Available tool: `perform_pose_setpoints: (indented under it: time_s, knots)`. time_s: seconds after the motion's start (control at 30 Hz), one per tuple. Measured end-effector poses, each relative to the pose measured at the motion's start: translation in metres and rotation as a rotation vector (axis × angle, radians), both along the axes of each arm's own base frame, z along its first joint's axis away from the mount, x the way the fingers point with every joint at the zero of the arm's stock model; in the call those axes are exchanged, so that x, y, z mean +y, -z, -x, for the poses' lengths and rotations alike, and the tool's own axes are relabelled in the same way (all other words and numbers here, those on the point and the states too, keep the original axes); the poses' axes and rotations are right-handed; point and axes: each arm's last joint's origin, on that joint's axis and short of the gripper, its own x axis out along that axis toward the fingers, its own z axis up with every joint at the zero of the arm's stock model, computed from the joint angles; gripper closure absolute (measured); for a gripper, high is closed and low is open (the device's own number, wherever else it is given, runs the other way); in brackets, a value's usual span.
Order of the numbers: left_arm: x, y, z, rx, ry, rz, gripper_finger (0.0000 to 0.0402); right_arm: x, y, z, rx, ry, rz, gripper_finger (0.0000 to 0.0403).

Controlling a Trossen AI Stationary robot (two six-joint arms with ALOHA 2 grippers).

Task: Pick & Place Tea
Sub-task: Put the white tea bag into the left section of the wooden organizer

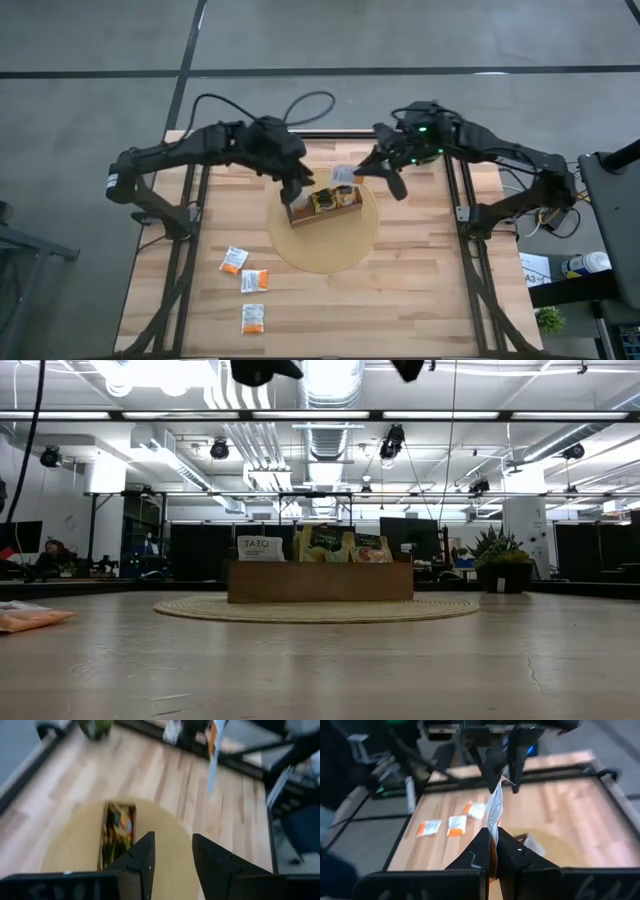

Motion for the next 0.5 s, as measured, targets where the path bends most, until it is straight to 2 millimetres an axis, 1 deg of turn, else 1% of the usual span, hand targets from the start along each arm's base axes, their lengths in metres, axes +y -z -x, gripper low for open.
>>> perform_pose_setpoints:
  time_s: [0.1,0.27,0.33,0.5]
  knots:
    - [0.002,-0.015,0.007,-0.107,-0.026,-0.024,0.0278,0.003,-0.016,0.014,-0.087,0.042,0.047,0.0391]
    - [0.002,-0.034,0.008,-0.345,-0.034,-0.067,0.0278,0.005,-0.037,0.025,-0.242,0.057,0.090,0.0390]
    - [0.002,-0.039,0.008,-0.405,-0.032,-0.078,0.0278,0.006,-0.040,0.026,-0.266,0.058,0.094,0.0390]
    - [0.003,-0.042,0.007,-0.448,-0.041,-0.103,0.0278,0.004,-0.039,0.023,-0.264,0.077,0.092,0.0390]
